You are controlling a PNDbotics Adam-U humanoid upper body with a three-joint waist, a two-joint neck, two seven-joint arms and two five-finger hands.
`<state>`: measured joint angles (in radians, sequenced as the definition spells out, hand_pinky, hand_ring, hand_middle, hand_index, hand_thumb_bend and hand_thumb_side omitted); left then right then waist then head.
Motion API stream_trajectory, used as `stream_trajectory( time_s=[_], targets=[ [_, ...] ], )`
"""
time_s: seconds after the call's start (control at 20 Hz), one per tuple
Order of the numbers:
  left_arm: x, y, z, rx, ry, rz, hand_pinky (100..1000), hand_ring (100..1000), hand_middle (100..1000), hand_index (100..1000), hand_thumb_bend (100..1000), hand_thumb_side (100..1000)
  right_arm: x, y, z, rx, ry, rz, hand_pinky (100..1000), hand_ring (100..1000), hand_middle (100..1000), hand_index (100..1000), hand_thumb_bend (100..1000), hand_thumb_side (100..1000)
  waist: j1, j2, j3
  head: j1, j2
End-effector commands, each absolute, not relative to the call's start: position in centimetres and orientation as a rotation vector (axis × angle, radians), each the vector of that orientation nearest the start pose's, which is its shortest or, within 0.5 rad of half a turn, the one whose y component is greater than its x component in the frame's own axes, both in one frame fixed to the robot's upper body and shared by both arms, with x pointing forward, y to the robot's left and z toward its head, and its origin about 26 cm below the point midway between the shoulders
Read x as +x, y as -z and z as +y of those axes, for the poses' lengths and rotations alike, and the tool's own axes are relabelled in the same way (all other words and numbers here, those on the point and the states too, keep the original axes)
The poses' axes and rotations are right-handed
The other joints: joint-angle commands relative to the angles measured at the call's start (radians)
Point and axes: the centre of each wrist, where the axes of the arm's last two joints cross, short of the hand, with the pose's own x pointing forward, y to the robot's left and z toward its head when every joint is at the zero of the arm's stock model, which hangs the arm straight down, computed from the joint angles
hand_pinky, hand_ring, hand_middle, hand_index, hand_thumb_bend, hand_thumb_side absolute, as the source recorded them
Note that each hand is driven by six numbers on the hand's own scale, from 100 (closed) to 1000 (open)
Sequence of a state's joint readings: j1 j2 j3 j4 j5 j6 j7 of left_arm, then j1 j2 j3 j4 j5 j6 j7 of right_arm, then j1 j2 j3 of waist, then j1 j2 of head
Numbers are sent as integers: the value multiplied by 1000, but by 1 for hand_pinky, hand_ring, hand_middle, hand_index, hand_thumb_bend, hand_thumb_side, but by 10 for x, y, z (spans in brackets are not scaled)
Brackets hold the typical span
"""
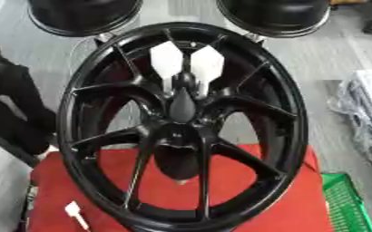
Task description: Pull the pin out of the wheel hub.
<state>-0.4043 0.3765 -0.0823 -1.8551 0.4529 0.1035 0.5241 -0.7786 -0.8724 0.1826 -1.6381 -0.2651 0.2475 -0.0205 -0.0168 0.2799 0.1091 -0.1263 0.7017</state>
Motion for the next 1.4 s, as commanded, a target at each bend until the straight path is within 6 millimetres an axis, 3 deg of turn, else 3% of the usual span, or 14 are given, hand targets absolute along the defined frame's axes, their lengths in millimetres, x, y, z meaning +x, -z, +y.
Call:
stream_trajectory(
  time_s=[0.05, 0.2, 0.35, 0.6, 0.85, 1.1, 1.4],
  targets=[
    [329, -205, 253, 22, -264, -2053, 574, 768, 759, 713, 322, 647, 346, -358, -312, -547, -876, -1995, 777, 718, 753, 807, 100, 370, -2, -25, 0, -2, 2],
    [329, -205, 254, 27, -256, -2052, 574, 768, 760, 712, 321, 648, 334, -370, -302, -563, -1050, -1996, 781, 723, 749, 806, 100, 306, -9, -26, -1, -3, 4],
    [329, -205, 256, 41, -241, -2051, 573, 768, 760, 712, 320, 649, 328, -372, -288, -563, -1233, -1964, 781, 724, 743, 803, 100, 323, -23, -29, -6, -2, 13],
    [329, -204, 258, 57, -225, -2050, 573, 769, 761, 712, 319, 650, 339, -360, -263, -545, -1512, -1792, 780, 726, 735, 796, 100, 363, -39, -33, -9, 1, 19],
    [328, -201, 263, 83, -223, -2037, 572, 770, 761, 712, 319, 653, 361, -360, -228, -516, -1731, -1678, 783, 730, 732, 794, 100, 399, -47, -39, -27, 9, 22],
    [327, -198, 268, 106, -223, -2031, 573, 771, 761, 712, 318, 650, 385, -356, -205, -462, -1806, -1627, 781, 727, 732, 794, 100, 407, -53, -50, -49, 25, 27],
    [326, -197, 270, 111, -228, -2026, 573, 772, 761, 712, 319, 649, 392, -357, -183, -450, -1775, -1676, 781, 731, 737, 797, 100, 358, -47, -58, -56, 31, 34]
  ],
)
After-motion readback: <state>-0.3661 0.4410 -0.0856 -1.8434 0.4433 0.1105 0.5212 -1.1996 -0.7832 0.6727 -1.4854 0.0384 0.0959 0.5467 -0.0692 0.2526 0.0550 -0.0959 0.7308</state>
